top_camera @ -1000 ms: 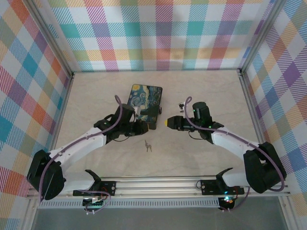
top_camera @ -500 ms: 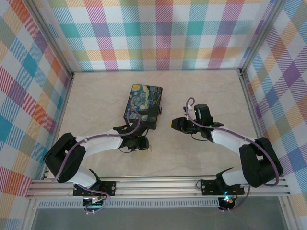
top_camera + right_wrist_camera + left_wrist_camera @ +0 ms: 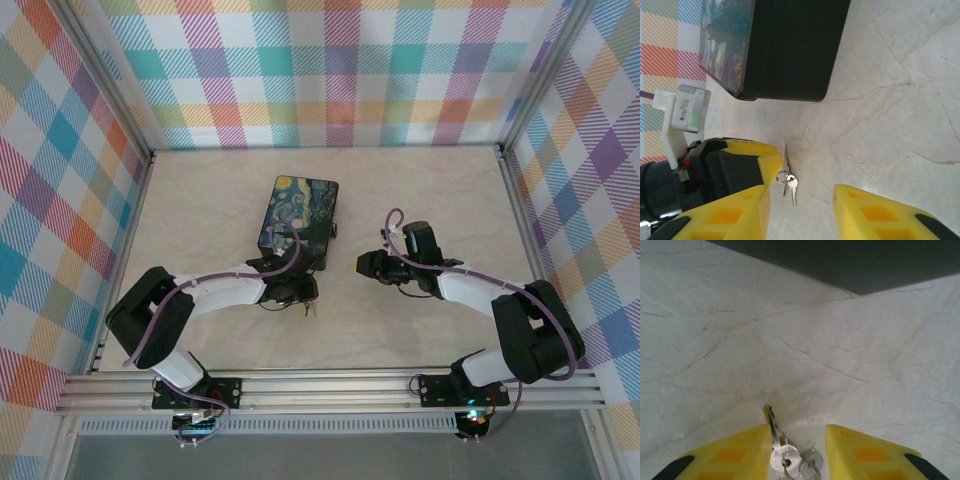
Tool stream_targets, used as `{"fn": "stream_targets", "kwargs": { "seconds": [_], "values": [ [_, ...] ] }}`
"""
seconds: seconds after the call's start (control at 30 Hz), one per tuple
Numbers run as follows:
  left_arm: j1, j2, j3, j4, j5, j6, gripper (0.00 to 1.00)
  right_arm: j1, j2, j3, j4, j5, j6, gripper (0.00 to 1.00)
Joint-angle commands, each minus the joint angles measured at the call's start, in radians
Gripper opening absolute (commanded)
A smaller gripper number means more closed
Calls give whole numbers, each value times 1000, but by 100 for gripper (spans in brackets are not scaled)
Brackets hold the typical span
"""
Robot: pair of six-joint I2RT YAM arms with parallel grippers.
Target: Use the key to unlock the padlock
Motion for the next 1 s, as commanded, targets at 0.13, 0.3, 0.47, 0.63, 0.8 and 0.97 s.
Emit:
{"fn": "stream_targets", "kwargs": {
  "seconds": [0.13,0.3,0.47,0.63,0.8,0.97],
  "values": [
    [-30,59,56,-97,-119,-2,31,5,8,-14,37,-35,7,38],
    [-96,100,99,-173,-175,-27,30,5,4,-11,34,-37,7,38],
    [-130,118,113,-215,-203,-68,29,5,3,-9,33,-37,9,37],
    [-141,148,130,-264,-237,-85,25,5,0,-9,32,-40,10,37],
    [-141,190,136,-247,-224,-96,15,5,0,2,17,-44,8,37],
    [-141,190,165,-261,-230,-98,1,5,-7,23,-12,-45,-9,37]
  ]
}}
